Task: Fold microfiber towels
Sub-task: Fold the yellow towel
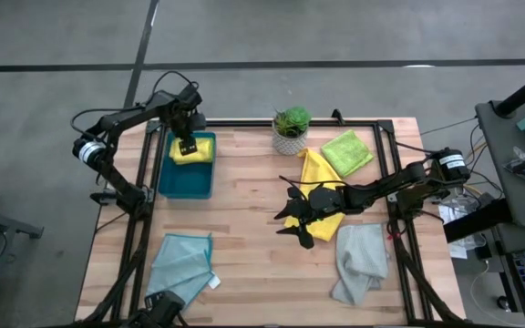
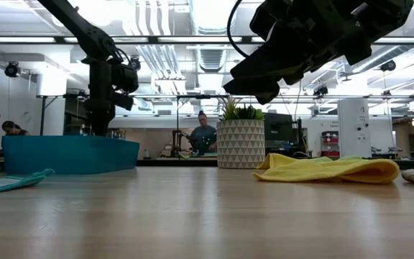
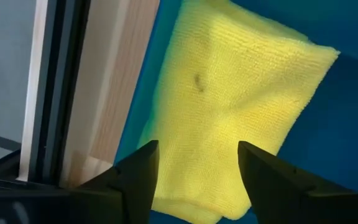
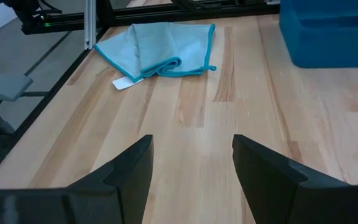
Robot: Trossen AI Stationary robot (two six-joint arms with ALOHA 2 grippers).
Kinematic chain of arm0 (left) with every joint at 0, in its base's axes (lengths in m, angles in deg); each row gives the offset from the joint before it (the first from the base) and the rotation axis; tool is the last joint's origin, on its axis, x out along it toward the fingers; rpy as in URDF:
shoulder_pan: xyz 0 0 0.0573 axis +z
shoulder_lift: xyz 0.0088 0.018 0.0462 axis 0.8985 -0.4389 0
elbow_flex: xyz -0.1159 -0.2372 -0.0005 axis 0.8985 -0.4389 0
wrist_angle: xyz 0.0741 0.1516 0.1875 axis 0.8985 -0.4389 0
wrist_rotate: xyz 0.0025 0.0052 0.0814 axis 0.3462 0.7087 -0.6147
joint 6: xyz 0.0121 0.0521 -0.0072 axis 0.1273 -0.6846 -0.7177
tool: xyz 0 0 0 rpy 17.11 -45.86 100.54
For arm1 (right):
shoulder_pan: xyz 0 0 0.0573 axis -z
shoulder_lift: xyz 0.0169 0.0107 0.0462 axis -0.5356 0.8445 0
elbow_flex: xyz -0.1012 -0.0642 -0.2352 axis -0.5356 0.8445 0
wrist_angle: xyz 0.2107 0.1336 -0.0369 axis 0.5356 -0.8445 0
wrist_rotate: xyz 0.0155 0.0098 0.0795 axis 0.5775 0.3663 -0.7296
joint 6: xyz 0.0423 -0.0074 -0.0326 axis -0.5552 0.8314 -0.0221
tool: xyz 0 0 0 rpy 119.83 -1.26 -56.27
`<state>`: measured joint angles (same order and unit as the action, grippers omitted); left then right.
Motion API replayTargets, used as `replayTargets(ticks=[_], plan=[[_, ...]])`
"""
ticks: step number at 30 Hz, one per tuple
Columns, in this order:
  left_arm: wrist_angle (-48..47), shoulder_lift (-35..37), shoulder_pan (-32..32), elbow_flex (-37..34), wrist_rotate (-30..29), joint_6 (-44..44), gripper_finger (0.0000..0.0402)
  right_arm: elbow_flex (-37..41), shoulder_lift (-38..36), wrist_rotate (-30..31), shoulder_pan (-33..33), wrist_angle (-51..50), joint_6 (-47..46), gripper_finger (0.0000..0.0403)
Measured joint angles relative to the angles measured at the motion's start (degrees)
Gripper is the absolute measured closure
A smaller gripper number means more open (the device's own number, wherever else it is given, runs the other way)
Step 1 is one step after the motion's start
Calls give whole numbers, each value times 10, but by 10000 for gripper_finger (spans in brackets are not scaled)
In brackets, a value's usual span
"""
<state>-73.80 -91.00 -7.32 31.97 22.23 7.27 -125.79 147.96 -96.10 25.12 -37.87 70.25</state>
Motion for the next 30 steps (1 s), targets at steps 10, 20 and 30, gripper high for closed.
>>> replayTargets(ticks=[10,20,30], plan=[[-15,8,-37,-17,25,22,230,0,0,0,0,0,-1,193],[-1,85,-148,-28,29,149,312,0,0,6,1,-4,-56,193],[198,234,-329,-83,29,319,336,-10,0,54,-8,-199,-166,193]])
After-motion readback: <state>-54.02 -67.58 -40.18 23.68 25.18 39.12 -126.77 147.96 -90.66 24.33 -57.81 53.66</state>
